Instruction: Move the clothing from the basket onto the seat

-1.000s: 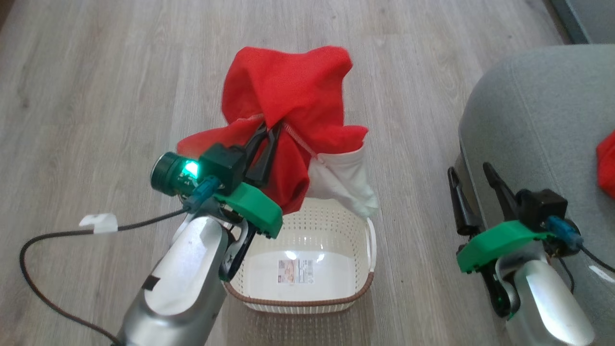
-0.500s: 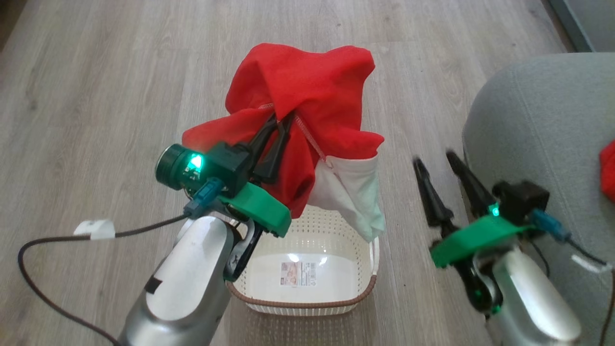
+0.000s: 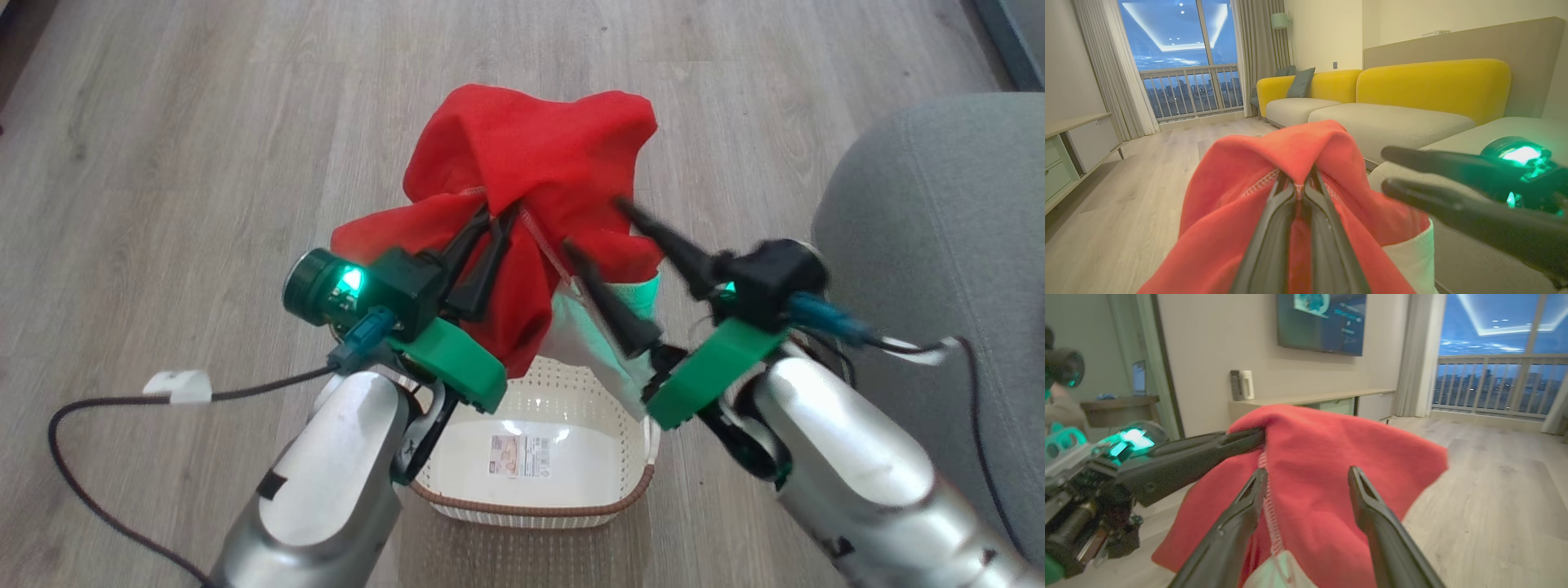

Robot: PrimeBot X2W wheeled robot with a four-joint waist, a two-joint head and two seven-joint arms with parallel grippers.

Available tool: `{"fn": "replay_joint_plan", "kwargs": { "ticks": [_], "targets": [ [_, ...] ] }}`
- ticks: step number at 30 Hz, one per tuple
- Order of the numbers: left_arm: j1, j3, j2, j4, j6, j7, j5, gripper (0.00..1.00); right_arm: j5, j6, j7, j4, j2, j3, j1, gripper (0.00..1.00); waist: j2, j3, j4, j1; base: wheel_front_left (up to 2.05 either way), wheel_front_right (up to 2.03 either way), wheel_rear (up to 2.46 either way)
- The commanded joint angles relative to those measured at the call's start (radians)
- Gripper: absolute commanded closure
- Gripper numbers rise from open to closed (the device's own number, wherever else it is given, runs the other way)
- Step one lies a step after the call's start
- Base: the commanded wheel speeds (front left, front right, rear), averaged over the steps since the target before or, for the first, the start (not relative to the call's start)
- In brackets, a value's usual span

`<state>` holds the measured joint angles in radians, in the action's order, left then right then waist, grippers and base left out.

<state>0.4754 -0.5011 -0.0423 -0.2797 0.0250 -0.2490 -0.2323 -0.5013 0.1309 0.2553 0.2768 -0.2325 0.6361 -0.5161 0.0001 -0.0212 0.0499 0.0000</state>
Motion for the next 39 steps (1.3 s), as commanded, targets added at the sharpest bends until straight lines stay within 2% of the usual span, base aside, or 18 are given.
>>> {"fn": "replay_joint_plan", "kwargs": {
  "ticks": [1, 9, 15, 21, 22, 23, 24, 25, 33, 34, 35, 36, 37, 39],
  "targets": [
    [0.066, 0.026, -0.008, 0.030, 0.006, -0.013, -0.014, 1.00, 0.002, 0.000, 0.006, -0.005, -0.007, 0.043, -0.063, 0.00, -0.0001, 0.000, 0.004, 0.0000, 0.00, 0.00, 0.00],
    [0.080, -0.020, -0.008, 0.025, 0.011, -0.013, -0.036, 1.00, 0.051, 0.000, 0.006, 0.167, 0.023, 0.156, -0.177, 0.00, -0.0001, -0.002, 0.016, 0.0000, 0.00, 0.00, 0.00],
    [0.092, -0.072, -0.008, 0.031, 0.007, -0.013, -0.057, 1.00, 0.077, 0.000, 0.006, 0.337, 0.086, 0.238, -0.255, 0.00, -0.0001, -0.006, 0.035, 0.0000, 0.00, 0.00, 0.00],
    [0.099, -0.131, -0.008, 0.034, 0.003, -0.013, -0.079, 1.00, 0.064, 0.000, 0.006, 0.423, 0.141, 0.262, -0.301, 0.00, -0.0001, -0.006, 0.060, 0.0000, 0.00, 0.00, 0.00],
    [0.099, -0.138, -0.008, 0.033, 0.002, -0.013, -0.083, 1.00, 0.056, 0.000, 0.006, 0.431, 0.148, 0.261, -0.302, 0.21, -0.0001, -0.006, 0.065, 0.0000, 0.00, 0.00, 0.00],
    [0.099, -0.138, -0.008, 0.033, 0.002, -0.013, -0.083, 1.00, 0.056, 0.000, 0.006, 0.431, 0.148, 0.261, -0.302, 0.21, -0.0001, -0.006, 0.065, 0.0000, 0.00, 0.00, 0.00],
    [0.098, -0.144, -0.008, 0.032, -0.001, -0.013, -0.086, 1.00, 0.050, 0.000, 0.006, 0.434, 0.153, 0.256, -0.305, 0.64, -0.0001, -0.006, 0.069, 0.0000, 0.00, 0.00, 0.00],
    [0.097, -0.149, -0.008, 0.030, -0.003, -0.013, -0.089, 1.00, 0.044, 0.000, 0.006, 0.440, 0.157, 0.252, -0.304, 1.00, -0.0001, -0.007, 0.073, 0.0000, 0.00, 0.00, 0.00],
    [0.093, -0.144, -0.008, 0.020, -0.023, -0.013, -0.089, 1.00, 0.016, 0.000, 0.006, 0.448, 0.144, 0.196, -0.273, 1.00, -0.0001, -0.015, 0.074, 0.0000, 0.00, 0.00, 0.00],
    [0.092, -0.141, -0.008, 0.025, -0.023, -0.013, -0.086, 0.93, 0.014, 0.000, 0.006, 0.446, 0.139, 0.184, -0.265, 1.00, -0.0001, -0.016, 0.069, 0.0000, 0.00, 0.00, 0.00],
    [0.089, -0.137, -0.008, 0.028, -0.021, -0.013, -0.083, 0.64, 0.013, 0.000, 0.006, 0.441, 0.133, 0.171, -0.257, 1.00, -0.0001, -0.018, 0.063, 0.0000, 0.00, 0.00, 0.00],
    [0.085, -0.133, -0.008, 0.032, -0.019, -0.013, -0.080, 0.18, 0.014, 0.000, 0.006, 0.437, 0.126, 0.158, -0.250, 1.00, -0.0001, -0.021, 0.056, 0.0000, 0.00, 0.00, 0.00],
    [0.081, -0.132, -0.009, 0.030, -0.013, -0.013, -0.076, 0.00, 0.013, 0.000, 0.006, 0.435, 0.119, 0.144, -0.242, 1.00, -0.0001, -0.022, 0.048, 0.0000, 0.00, 0.00, 0.00],
    [0.071, -0.123, -0.011, 0.023, -0.006, -0.013, -0.074, 0.00, 0.012, 0.000, 0.006, 0.429, 0.105, 0.115, -0.227, 1.00, -0.0001, -0.026, 0.028, 0.0000, 0.00, 0.00, 0.00]
  ]
}}
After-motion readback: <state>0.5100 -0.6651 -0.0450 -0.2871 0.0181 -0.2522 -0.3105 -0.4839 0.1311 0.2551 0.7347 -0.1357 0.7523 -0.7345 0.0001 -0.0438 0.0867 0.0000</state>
